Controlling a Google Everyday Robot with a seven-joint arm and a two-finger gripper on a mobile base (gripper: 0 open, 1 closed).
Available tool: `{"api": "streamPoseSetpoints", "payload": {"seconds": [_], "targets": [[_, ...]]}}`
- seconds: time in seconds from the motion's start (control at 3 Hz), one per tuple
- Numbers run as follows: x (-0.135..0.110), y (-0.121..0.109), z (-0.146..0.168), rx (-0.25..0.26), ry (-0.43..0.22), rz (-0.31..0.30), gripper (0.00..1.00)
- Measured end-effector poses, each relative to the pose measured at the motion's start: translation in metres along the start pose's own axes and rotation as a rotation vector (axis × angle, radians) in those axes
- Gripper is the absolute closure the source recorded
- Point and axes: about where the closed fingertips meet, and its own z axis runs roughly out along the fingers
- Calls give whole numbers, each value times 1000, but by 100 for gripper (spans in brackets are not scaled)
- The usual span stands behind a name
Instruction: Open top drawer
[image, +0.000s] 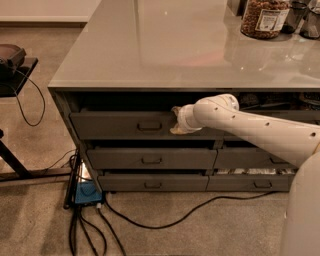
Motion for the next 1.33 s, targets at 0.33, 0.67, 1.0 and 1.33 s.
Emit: {"api": "streamPoseSetpoints", "payload": {"seconds": [0.33, 0.67, 1.0, 1.33], "targets": [[0, 0, 0, 0, 0, 0, 89], [-3, -6, -7, 0, 0, 0, 100], [-6, -10, -13, 0, -1, 1, 100], [-11, -13, -20, 14, -15, 25, 100]]}}
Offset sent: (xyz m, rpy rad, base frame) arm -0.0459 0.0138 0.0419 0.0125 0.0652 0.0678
